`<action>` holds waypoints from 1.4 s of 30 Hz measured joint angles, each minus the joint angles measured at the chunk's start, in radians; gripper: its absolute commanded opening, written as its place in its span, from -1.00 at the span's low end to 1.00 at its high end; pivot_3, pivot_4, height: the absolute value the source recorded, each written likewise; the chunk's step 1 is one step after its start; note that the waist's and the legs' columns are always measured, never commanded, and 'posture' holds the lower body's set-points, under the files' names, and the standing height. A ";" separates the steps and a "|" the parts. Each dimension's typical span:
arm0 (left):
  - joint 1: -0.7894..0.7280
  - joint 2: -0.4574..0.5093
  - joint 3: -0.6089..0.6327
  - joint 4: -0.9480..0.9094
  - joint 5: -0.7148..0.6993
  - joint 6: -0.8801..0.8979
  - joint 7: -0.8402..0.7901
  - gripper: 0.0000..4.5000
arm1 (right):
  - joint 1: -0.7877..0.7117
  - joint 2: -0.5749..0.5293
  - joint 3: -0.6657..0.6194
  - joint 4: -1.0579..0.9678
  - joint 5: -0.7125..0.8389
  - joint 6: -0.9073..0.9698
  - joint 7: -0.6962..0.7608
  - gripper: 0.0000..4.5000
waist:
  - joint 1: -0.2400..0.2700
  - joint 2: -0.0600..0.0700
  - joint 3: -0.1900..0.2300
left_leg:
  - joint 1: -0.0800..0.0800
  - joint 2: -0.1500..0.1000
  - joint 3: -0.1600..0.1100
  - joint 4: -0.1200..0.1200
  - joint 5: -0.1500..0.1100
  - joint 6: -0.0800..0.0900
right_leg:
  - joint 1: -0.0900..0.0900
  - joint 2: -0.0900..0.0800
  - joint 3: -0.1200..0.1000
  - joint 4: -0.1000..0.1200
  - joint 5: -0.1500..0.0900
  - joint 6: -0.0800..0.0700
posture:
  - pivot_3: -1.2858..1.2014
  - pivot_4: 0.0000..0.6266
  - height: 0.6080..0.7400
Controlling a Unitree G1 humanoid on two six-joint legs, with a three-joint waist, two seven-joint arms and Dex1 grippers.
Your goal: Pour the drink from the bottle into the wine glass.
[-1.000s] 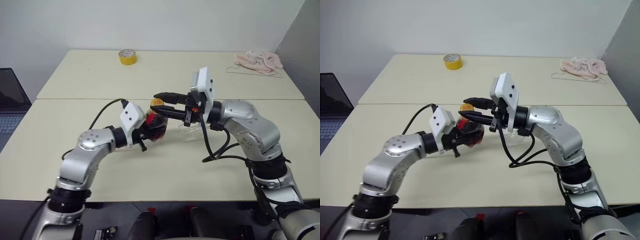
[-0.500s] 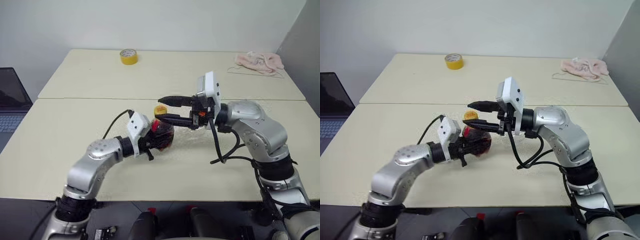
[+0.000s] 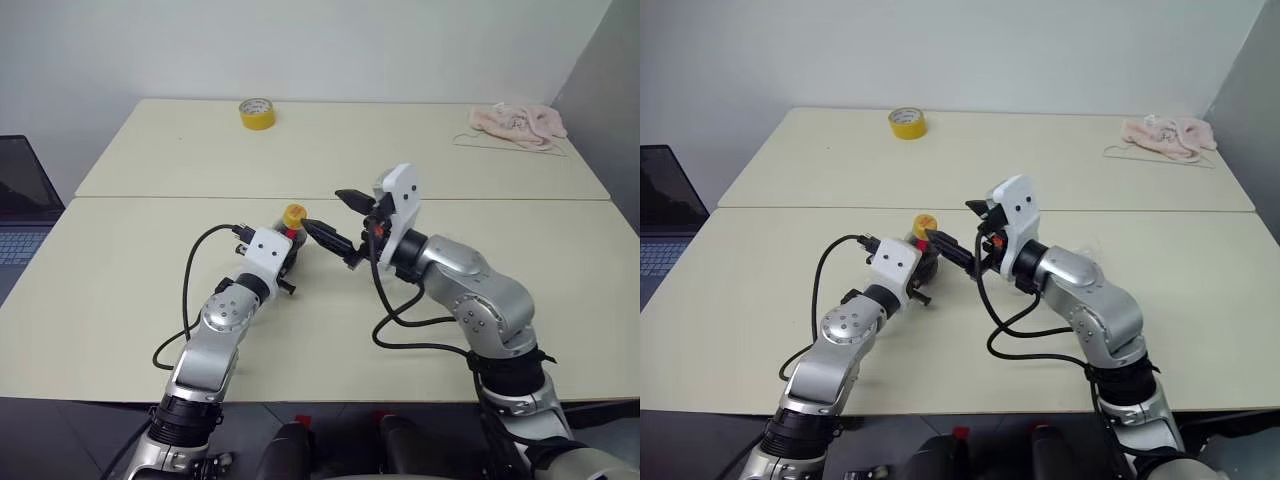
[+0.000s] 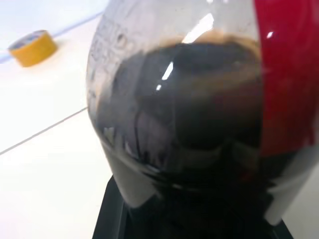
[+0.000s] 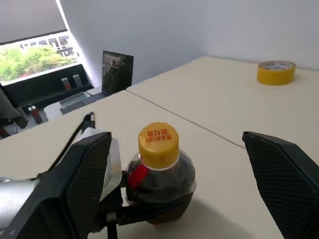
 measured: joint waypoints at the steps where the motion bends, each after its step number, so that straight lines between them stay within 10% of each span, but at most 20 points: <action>1: 0.000 -0.005 -0.004 0.007 0.013 -0.011 0.009 -0.59 | 0.000 0.013 0.002 0.000 -0.001 0.002 -0.011 1.00 | 0.001 0.000 0.000 | 0.000 0.000 0.000 0.000 0.000 0.000 | 0.000 0.000 0.000 0.000 0.000 0.000 | 0.03 -0.52 1.00; 20: -0.023 -0.064 -0.003 0.103 0.089 -0.114 0.069 -0.59 | -0.051 0.113 0.037 0.174 -0.119 -0.051 -0.078 1.00 | -0.002 0.000 0.000 | 0.000 0.000 0.000 0.000 0.000 0.000 | 0.000 0.000 -0.001 0.001 0.000 0.000 | 0.03 -0.52 1.00; 31: -0.032 -0.067 0.001 0.112 0.094 -0.125 0.068 -0.59 | -0.051 0.122 0.043 0.174 -0.116 -0.053 -0.036 -0.42 | -0.002 0.000 0.000 | 0.000 0.000 0.000 0.000 0.000 0.000 | 0.000 0.000 -0.001 0.001 0.000 0.000 | 0.03 -0.52 1.00; 42: -0.040 0.056 0.047 -0.043 -0.164 0.016 -0.270 -0.60 | -0.046 -0.028 0.051 0.109 -0.100 -0.162 0.193 -0.44 | -0.005 0.000 0.000 | 0.001 0.000 0.000 0.000 0.000 0.000 | 0.000 0.000 -0.001 0.001 0.000 0.000 | 0.03 -0.52 1.00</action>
